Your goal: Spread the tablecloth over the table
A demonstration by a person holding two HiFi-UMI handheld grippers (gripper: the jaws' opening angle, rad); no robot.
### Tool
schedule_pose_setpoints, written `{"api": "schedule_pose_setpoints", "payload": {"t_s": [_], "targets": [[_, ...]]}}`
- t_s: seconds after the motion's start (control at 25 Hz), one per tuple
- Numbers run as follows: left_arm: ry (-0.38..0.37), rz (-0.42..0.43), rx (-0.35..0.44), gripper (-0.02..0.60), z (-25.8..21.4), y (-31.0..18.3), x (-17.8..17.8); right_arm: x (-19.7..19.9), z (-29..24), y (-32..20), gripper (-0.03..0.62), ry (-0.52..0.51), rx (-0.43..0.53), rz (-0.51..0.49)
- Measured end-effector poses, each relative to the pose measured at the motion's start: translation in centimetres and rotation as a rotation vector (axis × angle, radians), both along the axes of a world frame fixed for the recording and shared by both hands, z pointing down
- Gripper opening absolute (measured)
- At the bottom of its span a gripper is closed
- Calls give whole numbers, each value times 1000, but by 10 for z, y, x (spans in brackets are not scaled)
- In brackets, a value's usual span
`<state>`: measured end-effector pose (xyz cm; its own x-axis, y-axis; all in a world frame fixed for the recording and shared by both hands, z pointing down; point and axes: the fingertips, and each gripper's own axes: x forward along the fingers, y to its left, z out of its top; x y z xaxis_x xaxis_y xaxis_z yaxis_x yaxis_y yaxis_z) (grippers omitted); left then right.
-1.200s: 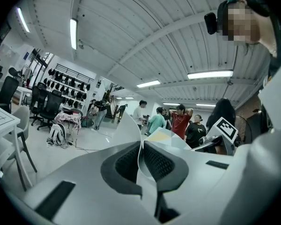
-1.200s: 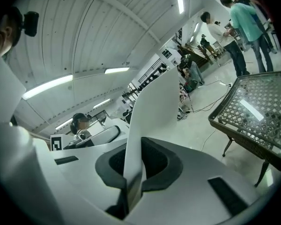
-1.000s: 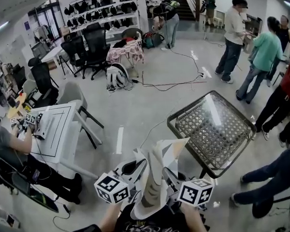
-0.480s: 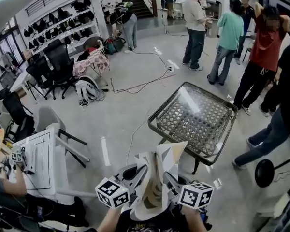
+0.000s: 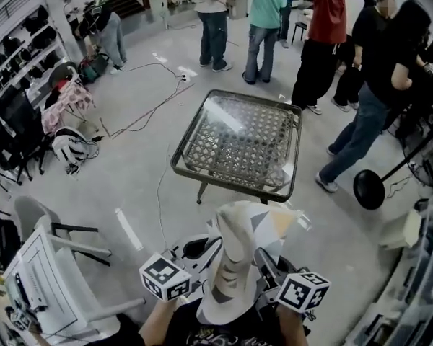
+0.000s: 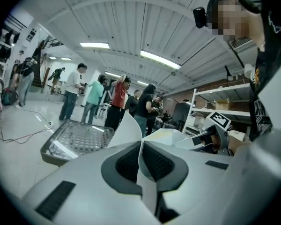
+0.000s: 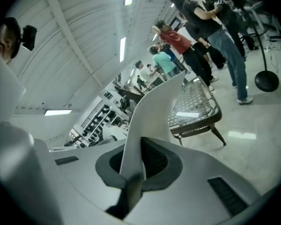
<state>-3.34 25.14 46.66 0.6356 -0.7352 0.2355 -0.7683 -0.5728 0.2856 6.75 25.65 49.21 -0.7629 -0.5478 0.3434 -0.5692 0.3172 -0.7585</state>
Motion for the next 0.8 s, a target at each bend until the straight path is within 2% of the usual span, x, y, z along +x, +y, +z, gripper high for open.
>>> {"api": "schedule_pose_setpoints", "payload": {"t_s": [0.24,0.4,0.6,0.8], "targets": [[23,205,-29,25,13,-10,62,57,15,4,15,33,-47,180],[16,318,-30,25,15,-26,119,101,15,-12,15,54,-48,246],[19,378,-15,25,7,-55,185,135,4,-46,15,79,-22,206],[-9,393,24,25,-11,-86,243,159,-12,-76,15,140,33,118]]}}
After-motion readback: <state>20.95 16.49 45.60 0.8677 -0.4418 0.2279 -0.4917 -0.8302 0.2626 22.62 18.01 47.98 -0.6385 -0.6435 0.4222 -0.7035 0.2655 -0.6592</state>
